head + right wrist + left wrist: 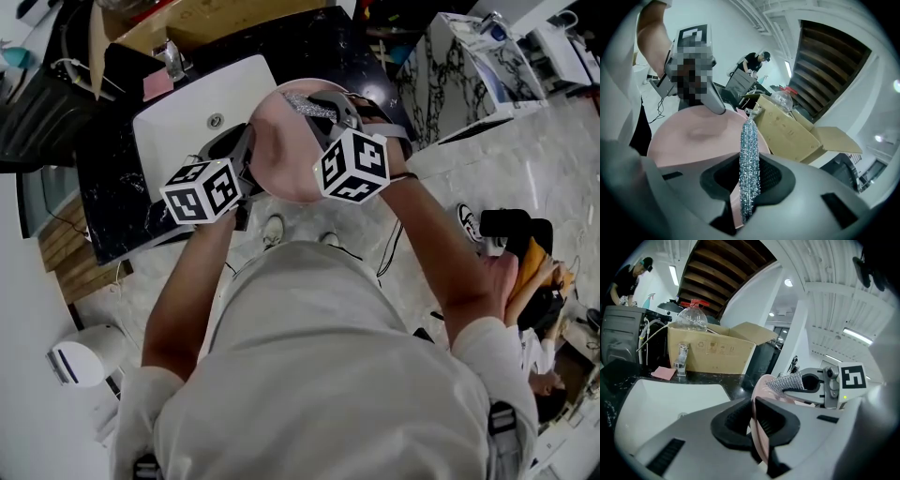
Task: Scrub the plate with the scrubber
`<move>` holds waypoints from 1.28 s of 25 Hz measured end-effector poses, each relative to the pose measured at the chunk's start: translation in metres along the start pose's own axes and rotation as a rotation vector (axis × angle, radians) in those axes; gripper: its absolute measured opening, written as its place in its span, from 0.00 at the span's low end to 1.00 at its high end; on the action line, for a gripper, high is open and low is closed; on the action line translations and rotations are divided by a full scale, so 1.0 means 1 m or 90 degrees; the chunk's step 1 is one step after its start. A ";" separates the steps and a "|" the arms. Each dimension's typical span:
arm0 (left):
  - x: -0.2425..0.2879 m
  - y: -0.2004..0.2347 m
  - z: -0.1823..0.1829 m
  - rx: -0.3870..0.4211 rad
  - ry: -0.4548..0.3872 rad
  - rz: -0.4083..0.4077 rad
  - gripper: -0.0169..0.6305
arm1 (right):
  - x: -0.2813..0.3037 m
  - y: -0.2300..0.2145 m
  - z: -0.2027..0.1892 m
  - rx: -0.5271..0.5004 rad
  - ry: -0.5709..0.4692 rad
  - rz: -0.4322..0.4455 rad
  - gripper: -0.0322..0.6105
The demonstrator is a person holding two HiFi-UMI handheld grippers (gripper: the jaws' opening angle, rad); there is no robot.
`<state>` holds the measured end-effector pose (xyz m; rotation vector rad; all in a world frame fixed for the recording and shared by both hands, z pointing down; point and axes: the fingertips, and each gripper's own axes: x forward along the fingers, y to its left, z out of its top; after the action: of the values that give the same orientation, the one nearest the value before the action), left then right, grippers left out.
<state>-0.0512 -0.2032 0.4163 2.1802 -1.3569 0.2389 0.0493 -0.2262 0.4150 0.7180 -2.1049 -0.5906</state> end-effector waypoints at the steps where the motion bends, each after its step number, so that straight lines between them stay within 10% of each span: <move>1: -0.001 0.002 0.000 -0.004 -0.001 0.002 0.07 | 0.000 0.000 -0.004 0.009 0.006 0.000 0.17; 32: 0.011 0.013 0.018 -0.062 -0.028 0.013 0.09 | -0.014 0.079 -0.045 0.141 0.034 0.086 0.17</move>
<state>-0.0591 -0.2258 0.4111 2.1033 -1.3855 0.1302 0.0707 -0.1663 0.4816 0.6985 -2.1701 -0.2648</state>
